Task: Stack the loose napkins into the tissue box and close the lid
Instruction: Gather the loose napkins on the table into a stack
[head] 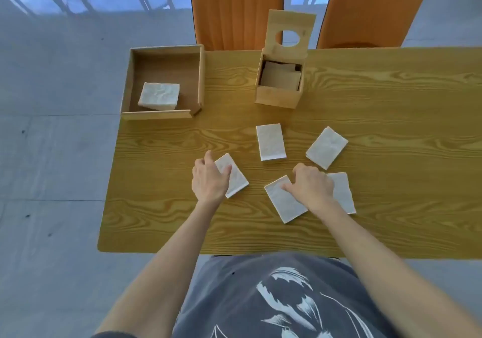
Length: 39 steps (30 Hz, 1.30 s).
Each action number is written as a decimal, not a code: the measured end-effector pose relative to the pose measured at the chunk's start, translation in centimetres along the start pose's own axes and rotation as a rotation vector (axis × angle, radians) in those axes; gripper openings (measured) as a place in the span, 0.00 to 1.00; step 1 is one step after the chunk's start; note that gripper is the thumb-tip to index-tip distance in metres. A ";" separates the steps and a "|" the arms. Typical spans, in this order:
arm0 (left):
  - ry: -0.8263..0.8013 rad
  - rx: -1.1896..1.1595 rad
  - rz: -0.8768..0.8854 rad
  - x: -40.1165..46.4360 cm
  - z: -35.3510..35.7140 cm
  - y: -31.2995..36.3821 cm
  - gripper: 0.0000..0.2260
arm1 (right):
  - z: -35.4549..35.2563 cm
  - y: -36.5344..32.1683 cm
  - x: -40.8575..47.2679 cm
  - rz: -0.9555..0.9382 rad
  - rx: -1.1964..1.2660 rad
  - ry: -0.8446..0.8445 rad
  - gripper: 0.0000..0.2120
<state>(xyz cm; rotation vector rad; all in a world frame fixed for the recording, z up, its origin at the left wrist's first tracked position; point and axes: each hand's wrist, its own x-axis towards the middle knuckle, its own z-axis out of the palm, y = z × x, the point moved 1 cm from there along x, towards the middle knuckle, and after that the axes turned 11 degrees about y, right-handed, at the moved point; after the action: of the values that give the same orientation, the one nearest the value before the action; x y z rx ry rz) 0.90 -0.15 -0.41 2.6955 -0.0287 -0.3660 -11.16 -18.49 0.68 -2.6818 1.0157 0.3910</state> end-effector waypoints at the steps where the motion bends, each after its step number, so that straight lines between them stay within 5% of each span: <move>1: -0.005 -0.002 -0.066 -0.1 0.0 -0.3 0.33 | 0.0 -0.1 -0.2 0.033 -0.023 -0.016 0.23; 7: -0.005 -0.042 -0.251 -0.1 1.0 -1.6 0.34 | 1.4 0.0 -0.8 0.129 -0.035 -0.039 0.24; 18: 0.020 -0.342 -0.235 0.3 1.7 -2.2 0.19 | 2.1 -0.4 -0.1 0.099 0.156 -0.034 0.13; 24: -0.115 -0.856 -0.421 0.9 1.7 -2.9 0.16 | 1.4 -0.1 1.4 0.157 0.637 -0.135 0.10; 29: -0.197 -1.021 -0.496 1.5 1.9 -3.3 0.10 | 1.0 -2.6 2.4 0.264 1.086 -0.271 0.13; 39: -0.212 -1.117 -0.578 1.9 2.4 -3.1 0.09 | 3.8 -8.5 4.3 0.312 1.041 -0.200 0.14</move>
<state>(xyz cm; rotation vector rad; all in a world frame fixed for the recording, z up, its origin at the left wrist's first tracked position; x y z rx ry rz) 2.00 1.58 -4.28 1.5054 0.6874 -0.6013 -2.91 -13.70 -3.13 -1.5411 1.1421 0.1109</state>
